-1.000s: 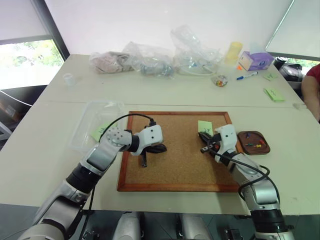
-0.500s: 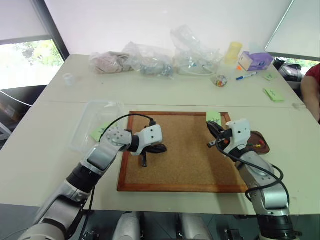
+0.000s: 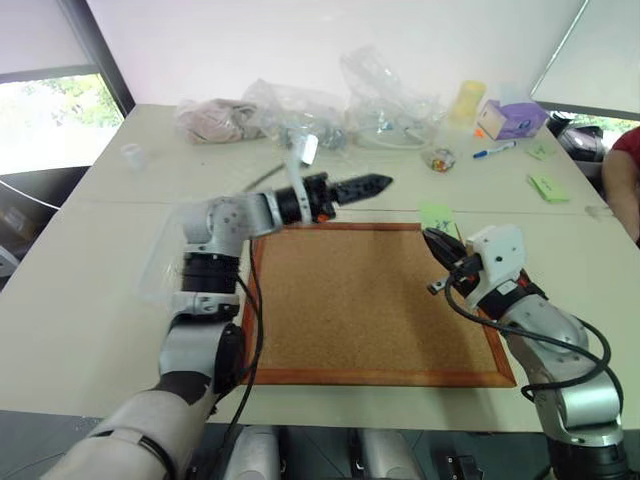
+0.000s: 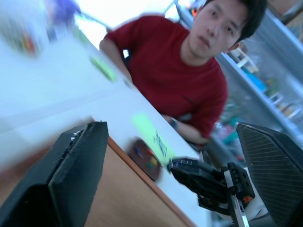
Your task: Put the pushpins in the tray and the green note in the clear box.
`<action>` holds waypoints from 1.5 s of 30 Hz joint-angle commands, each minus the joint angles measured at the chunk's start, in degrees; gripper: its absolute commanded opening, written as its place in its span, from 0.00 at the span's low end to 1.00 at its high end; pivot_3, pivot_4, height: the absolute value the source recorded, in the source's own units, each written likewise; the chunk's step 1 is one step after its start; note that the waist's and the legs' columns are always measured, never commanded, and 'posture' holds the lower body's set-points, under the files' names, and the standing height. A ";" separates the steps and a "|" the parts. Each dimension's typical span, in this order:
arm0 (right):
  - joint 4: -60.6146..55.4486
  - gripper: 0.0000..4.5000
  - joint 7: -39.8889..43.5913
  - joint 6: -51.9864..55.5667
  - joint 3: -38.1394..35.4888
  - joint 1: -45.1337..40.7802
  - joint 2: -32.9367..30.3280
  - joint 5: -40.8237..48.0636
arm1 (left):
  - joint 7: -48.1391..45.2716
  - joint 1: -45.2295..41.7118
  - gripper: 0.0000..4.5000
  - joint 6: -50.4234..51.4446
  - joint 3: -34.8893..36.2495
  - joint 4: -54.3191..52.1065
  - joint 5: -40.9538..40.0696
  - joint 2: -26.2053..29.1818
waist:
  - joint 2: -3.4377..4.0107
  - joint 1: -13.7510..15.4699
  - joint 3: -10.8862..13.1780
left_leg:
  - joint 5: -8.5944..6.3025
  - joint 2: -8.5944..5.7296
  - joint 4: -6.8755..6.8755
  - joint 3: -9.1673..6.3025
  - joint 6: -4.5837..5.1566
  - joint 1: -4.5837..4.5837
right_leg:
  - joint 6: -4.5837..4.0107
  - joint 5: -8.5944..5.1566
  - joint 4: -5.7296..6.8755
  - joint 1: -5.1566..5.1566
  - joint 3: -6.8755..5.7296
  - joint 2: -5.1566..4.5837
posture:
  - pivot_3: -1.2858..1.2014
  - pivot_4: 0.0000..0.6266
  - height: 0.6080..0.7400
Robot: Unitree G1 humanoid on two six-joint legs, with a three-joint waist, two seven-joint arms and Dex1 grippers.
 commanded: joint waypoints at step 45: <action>-4.45 0.00 -13.49 9.43 -16.92 3.13 8.22 3.48 | -7.11 -0.67 0.00 -8.37 -8.04 3.63 2.95 -4.31 | 0.00 0.12 0.01 | 0.00 -0.13 -0.02 -0.12 -0.01 -0.13 | -0.02 -0.01 -0.11 0.01 0.02 -0.14 | 0.52 0.24 0.98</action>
